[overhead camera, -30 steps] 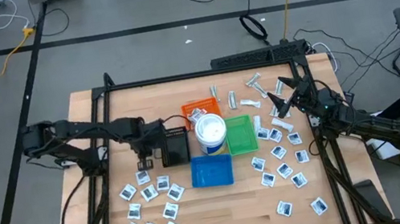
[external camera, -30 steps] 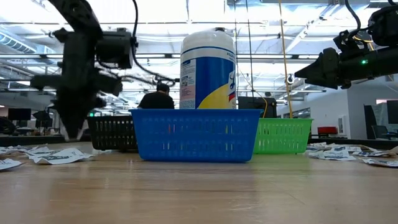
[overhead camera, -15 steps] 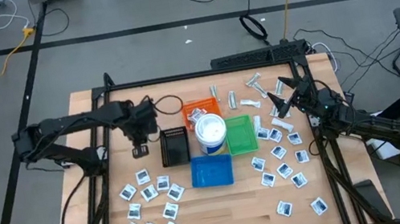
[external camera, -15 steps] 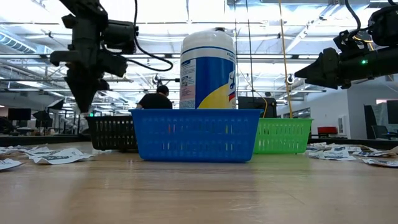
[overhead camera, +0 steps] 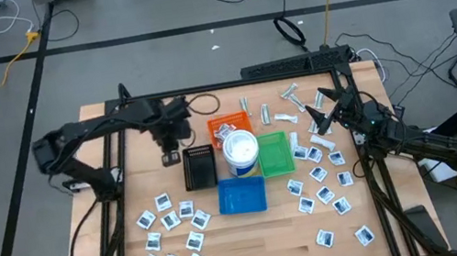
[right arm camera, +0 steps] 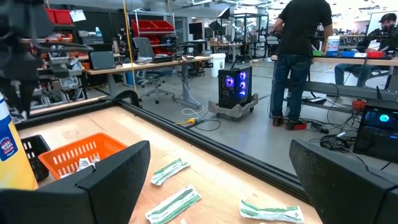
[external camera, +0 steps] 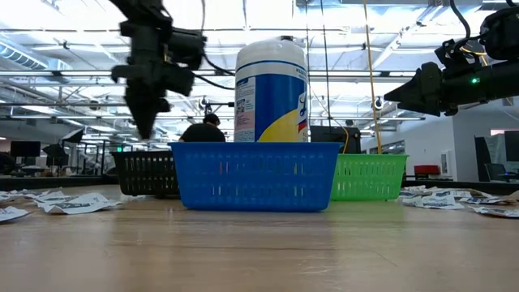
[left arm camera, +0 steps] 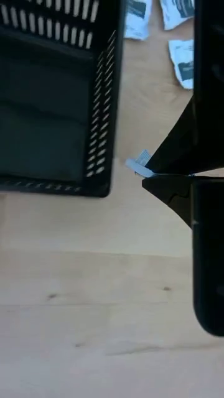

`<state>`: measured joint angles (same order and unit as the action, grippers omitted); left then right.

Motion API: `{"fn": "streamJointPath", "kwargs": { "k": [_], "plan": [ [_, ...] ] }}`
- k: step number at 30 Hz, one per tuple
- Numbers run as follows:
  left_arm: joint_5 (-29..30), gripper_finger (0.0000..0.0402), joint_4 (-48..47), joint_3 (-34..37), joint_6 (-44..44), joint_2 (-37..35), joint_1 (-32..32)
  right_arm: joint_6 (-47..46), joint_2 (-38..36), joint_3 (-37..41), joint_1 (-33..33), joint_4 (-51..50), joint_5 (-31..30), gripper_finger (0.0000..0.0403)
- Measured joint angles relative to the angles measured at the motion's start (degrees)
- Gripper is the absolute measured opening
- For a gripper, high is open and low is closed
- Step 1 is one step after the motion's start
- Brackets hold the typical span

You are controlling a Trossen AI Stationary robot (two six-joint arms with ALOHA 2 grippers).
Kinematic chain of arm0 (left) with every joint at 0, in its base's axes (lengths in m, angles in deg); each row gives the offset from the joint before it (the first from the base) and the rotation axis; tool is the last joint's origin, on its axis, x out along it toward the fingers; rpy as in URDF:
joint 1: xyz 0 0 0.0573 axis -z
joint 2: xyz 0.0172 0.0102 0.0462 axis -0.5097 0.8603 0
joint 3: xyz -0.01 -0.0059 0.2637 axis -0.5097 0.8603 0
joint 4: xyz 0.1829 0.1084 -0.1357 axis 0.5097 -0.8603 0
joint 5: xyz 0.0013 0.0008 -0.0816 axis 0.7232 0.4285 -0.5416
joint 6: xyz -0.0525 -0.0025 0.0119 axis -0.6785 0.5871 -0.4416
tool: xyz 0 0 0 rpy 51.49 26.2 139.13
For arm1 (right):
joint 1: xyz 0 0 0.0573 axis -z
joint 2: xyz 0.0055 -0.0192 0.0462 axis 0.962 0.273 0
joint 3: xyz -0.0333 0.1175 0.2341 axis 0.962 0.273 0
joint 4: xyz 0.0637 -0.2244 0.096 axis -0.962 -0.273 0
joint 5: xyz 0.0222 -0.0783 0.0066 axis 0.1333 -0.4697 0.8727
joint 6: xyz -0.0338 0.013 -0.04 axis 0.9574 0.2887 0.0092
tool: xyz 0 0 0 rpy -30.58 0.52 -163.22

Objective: Pick & Place First Aid Supplies
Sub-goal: Put the orange ointment pack into the orange bin

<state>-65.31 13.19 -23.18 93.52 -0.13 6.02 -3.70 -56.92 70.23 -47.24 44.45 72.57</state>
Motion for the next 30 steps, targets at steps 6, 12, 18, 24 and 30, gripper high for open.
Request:
{"fn": "streamJointPath", "kwargs": {
  "k": [6, 12, 18, 24, 30],
  "plan": [
    [-0.5, 0.0000, -3.4, -12.3, 2.1, 10.6, 0.0, 0.0, 0.0, 0.0, 0.0, 0.0, 0.0, 0.0380],
    [-0.5, 0.0000, -5.7, -24.4, 2.6, 18.9, 0.0, 0.0, 0.0, 0.0, 0.0, 0.0, 0.0, 0.0380],
    [-0.7, 0.0000, -8.8, -34.8, 3.0, 25.3, 0.4, 0.0, 0.0, 0.0, 0.0, 0.0, 0.0, 0.0380],
    [-0.7, 0.0000, -11.2, -42.6, 2.8, 29.3, 0.5, 0.0, 0.0, 0.0, 0.0, 0.0, 0.0, 0.0380],
    [-2.0, 0.0000, -10.6, -45.8, 2.5, 30.9, 1.0, 0.0, 0.0, 0.0, 0.0, 0.0, 0.0, 0.0380]
  ]
}}
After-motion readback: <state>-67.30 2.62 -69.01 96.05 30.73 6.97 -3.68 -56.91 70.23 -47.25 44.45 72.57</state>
